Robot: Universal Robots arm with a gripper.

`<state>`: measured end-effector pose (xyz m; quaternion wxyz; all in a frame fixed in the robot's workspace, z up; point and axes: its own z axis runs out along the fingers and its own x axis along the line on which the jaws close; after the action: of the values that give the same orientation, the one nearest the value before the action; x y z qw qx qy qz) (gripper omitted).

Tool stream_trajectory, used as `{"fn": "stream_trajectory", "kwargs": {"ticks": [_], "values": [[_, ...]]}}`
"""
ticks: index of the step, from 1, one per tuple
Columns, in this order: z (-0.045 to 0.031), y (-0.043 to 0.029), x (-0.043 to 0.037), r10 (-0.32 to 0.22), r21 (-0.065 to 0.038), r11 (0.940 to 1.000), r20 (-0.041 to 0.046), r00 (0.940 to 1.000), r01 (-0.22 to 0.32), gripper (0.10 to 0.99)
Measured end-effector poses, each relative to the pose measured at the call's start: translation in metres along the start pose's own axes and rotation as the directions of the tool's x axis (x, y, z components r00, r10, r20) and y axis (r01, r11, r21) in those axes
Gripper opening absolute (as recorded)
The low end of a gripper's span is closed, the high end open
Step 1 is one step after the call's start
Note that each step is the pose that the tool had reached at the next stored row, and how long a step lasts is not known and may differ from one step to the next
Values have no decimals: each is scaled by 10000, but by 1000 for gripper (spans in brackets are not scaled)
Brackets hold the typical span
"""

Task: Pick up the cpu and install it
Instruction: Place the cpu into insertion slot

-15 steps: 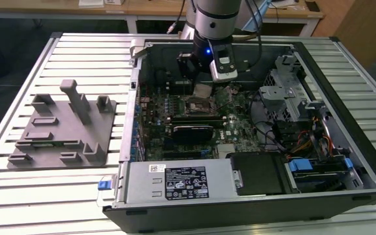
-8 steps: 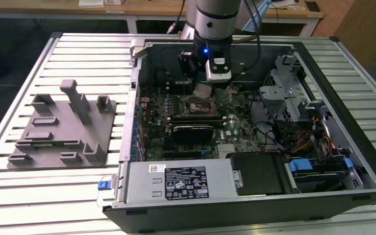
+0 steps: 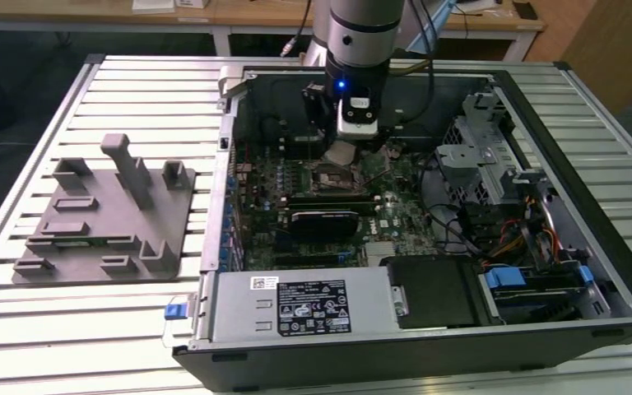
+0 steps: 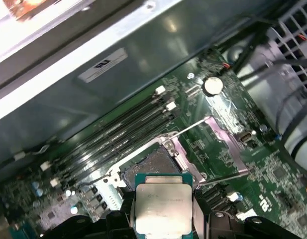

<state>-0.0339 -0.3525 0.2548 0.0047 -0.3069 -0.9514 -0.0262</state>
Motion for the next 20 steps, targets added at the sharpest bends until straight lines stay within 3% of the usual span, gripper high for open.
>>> {"fn": "stream_trajectory", "kwargs": {"ticks": [5, 10, 15, 20], "values": [[3, 0, 0, 903, -25, 9959, 41, 9959, -903, 541], [6, 0, 0, 1809, -54, 9835, 81, 9835, -1809, 541], [9, 0, 0, 2684, -85, 9633, 117, 9632, -2683, 541], [13, 0, 0, 3557, -121, 9346, 151, 9345, -3556, 541]]}}
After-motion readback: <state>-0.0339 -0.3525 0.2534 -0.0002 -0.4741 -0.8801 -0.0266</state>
